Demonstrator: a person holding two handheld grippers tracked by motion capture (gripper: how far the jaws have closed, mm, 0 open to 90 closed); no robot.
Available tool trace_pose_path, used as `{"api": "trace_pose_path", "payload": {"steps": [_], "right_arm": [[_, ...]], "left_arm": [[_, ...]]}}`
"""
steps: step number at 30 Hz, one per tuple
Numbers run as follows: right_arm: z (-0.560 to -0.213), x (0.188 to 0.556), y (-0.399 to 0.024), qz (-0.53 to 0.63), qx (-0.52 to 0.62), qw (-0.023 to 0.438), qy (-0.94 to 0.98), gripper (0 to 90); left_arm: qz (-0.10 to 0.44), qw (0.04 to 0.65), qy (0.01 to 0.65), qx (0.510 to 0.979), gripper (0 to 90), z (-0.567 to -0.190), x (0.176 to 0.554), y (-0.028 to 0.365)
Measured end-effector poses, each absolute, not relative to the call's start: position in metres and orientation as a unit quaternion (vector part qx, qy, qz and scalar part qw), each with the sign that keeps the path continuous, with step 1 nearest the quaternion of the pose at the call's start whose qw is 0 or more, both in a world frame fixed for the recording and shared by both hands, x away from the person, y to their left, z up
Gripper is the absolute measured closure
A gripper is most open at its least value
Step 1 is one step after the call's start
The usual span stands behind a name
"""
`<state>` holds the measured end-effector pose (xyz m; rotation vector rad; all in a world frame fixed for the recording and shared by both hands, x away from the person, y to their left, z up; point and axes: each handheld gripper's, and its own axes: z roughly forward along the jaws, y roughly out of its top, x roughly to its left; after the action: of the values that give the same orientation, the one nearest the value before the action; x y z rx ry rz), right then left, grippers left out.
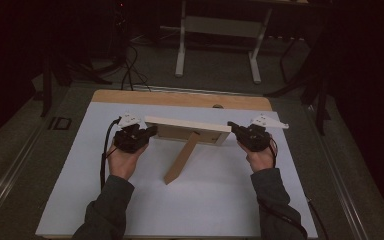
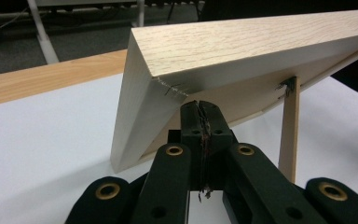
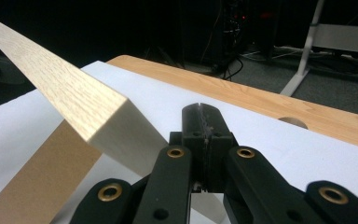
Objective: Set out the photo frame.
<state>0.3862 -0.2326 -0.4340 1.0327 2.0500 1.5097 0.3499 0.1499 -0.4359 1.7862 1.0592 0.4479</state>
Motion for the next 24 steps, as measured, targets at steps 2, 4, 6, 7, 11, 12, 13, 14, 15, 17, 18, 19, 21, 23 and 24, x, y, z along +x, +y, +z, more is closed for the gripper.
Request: {"api": "trace_pose_path", "payload": {"steps": [2, 4, 6, 7, 11, 12, 13, 14, 15, 17, 18, 19, 21, 23, 24], "right_arm": [[-0.433, 0.388, -0.232, 0.541, 0.367, 0.193, 0.732, 89.8], [-0.431, 0.388, -0.231, 0.542, 0.366, 0.191, 0.732, 89.8], [-0.430, 0.389, -0.231, 0.542, 0.364, 0.189, 0.733, 89.8], [-0.430, 0.389, -0.231, 0.543, 0.363, 0.187, 0.733, 89.8], [-0.430, 0.388, -0.232, 0.548, 0.363, 0.180, 0.732, 89.8], [-0.430, 0.388, -0.232, 0.547, 0.362, 0.180, 0.732, 89.8], [-0.430, 0.388, -0.232, 0.548, 0.362, 0.180, 0.733, 89.8], [-0.430, 0.388, -0.232, 0.548, 0.361, 0.179, 0.733, 89.8], [-0.430, 0.388, -0.231, 0.548, 0.359, 0.178, 0.734, 89.8], [-0.430, 0.388, -0.231, 0.548, 0.358, 0.178, 0.735, 89.8], [-0.430, 0.388, -0.231, 0.547, 0.357, 0.177, 0.736, 89.8], [-0.429, 0.387, -0.230, 0.547, 0.353, 0.176, 0.738, 89.8], [-0.429, 0.387, -0.230, 0.546, 0.351, 0.173, 0.741, 89.8], [-0.429, 0.386, -0.230, 0.546, 0.347, 0.170, 0.743, 89.8], [-0.429, 0.385, -0.229, 0.546, 0.345, 0.169, 0.744, 89.8]], "left_arm": [[0.185, 0.484, 0.435, 0.737, 90.0, -0.437, 0.351, 0.149], [0.181, 0.484, 0.435, 0.737, 90.0, -0.437, 0.352, 0.148], [0.181, 0.483, 0.435, 0.738, 90.0, -0.437, 0.353, 0.147], [0.180, 0.482, 0.434, 0.740, 90.0, -0.437, 0.354, 0.145], [0.178, 0.479, 0.433, 0.742, 90.0, -0.437, 0.357, 0.141], [0.179, 0.478, 0.433, 0.743, 90.0, -0.437, 0.358, 0.140], [0.179, 0.477, 0.432, 0.744, 90.0, -0.437, 0.358, 0.139], [0.179, 0.477, 0.432, 0.744, 90.0, -0.437, 0.358, 0.139], [0.178, 0.477, 0.432, 0.744, 90.0, -0.437, 0.359, 0.137], [0.179, 0.477, 0.431, 0.744, 90.0, -0.437, 0.359, 0.137], [0.179, 0.477, 0.432, 0.744, 90.0, -0.437, 0.359, 0.136], [0.177, 0.478, 0.431, 0.744, 90.0, -0.437, 0.361, 0.135], [0.175, 0.478, 0.430, 0.746, 90.0, -0.437, 0.362, 0.133], [0.176, 0.477, 0.429, 0.746, 90.0, -0.437, 0.363, 0.132], [0.175, 0.478, 0.431, 0.745, 90.0, -0.437, 0.364, 0.131]]}}
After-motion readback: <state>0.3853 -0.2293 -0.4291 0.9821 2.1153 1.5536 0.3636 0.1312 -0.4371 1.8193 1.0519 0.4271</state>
